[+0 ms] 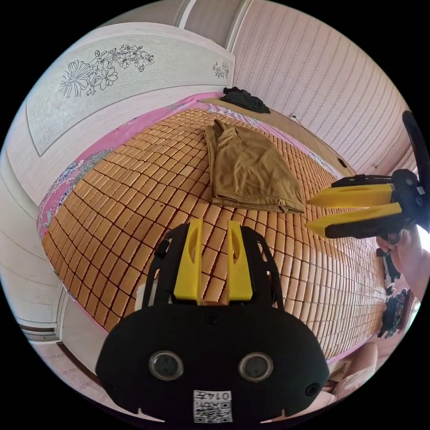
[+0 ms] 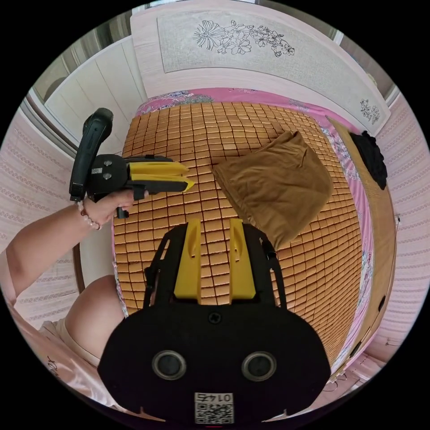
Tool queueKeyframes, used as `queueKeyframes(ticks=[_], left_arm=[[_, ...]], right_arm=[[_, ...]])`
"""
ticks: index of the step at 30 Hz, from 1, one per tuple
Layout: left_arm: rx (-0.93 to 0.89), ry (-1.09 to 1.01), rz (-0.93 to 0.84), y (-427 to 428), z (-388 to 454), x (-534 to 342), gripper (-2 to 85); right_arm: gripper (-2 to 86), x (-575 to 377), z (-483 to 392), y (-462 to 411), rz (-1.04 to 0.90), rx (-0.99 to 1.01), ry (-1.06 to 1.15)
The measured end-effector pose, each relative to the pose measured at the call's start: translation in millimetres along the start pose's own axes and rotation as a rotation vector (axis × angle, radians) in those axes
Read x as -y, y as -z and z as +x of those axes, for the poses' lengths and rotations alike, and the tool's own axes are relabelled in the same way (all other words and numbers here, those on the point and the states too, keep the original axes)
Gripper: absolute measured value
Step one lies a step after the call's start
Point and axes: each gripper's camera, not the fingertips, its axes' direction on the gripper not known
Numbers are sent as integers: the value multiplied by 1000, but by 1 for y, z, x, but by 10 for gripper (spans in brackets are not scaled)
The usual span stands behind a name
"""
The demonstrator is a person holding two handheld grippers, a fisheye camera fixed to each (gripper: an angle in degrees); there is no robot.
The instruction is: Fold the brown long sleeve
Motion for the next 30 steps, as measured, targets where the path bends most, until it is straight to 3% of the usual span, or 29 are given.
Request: queueKeyframes(ticks=[6, 11, 16, 24, 28, 30], left_arm=[[14, -88, -20, -18, -2, 40, 79], [22, -96, -27, -10, 2, 59, 5], [-32, -118, 88, 38, 7, 68, -7], [-178, -183, 201, 171, 36, 56, -9], [-301, -199, 184, 237, 52, -11, -10], [-379, -171, 83, 256, 62, -73, -10]], right_arm=[[96, 66, 8, -54, -47, -18, -79], [34, 72, 24, -92, -158, -20, -140], [-4, 24, 58, -49, 10, 21, -192], [-1, -211, 136, 102, 398, 130, -525], [1, -348, 111, 138, 431, 119, -605], [2, -438, 80, 128, 370, 157, -685]])
